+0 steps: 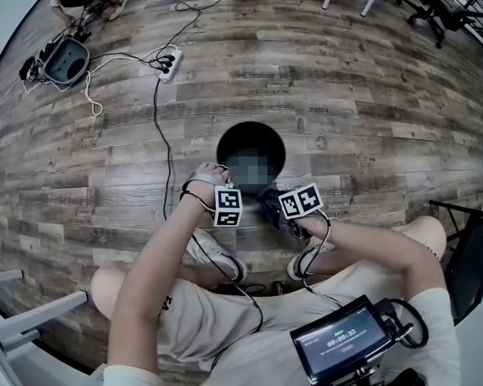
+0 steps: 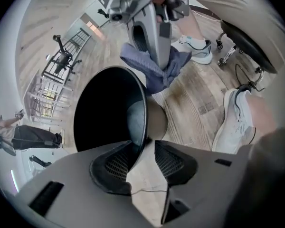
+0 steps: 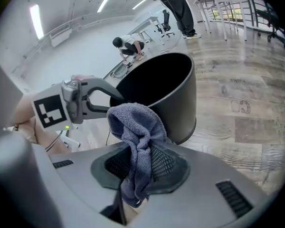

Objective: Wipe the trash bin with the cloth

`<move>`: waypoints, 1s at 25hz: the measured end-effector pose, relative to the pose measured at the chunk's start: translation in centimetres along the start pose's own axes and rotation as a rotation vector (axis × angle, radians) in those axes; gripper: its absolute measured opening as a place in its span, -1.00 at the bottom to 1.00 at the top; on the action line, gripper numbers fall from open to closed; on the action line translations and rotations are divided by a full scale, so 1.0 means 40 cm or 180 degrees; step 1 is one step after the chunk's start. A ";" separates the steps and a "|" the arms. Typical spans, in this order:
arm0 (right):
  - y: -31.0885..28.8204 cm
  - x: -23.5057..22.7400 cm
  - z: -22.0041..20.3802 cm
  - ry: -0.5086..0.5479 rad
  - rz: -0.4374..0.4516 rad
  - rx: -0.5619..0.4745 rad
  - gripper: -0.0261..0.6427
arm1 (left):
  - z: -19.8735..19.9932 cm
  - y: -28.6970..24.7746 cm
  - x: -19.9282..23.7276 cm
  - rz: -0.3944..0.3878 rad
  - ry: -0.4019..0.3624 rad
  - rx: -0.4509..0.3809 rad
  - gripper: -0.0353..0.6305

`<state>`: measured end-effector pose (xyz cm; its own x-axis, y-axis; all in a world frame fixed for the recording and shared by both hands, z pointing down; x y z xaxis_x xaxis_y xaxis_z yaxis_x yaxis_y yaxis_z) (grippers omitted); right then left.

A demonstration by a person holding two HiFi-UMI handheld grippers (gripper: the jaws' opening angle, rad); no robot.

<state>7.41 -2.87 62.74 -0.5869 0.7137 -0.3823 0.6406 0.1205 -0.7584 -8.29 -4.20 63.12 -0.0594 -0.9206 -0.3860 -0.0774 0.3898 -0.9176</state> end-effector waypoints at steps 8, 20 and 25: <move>0.058 0.040 0.028 -0.0039 0.0072 -0.0187 -0.68 | 0.003 -0.008 0.007 -0.0028 0.0109 0.0051 -0.43; 0.072 0.036 0.056 -0.0115 0.0019 -0.0206 -0.68 | 0.060 0.006 -0.013 -0.0235 0.0519 -0.0015 -0.45; 0.047 0.040 0.050 -0.0118 0.0046 -0.0105 -0.68 | 0.089 0.010 -0.025 -0.0347 0.0821 -0.0011 -0.48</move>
<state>6.68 -2.90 59.65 -0.5951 0.6895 -0.4128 0.6647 0.1335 -0.7351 -4.71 -3.19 62.80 -0.3019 -0.9205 -0.2479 -0.1006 0.2894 -0.9519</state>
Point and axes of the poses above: the fingertips, and each gripper's own axes: y backward along the fingers, x to its left, z out of its top, the point moved 7 cm from there along y, backward along the fingers, and after that the axes turned 14 degrees about y, right-handed, at the moved point
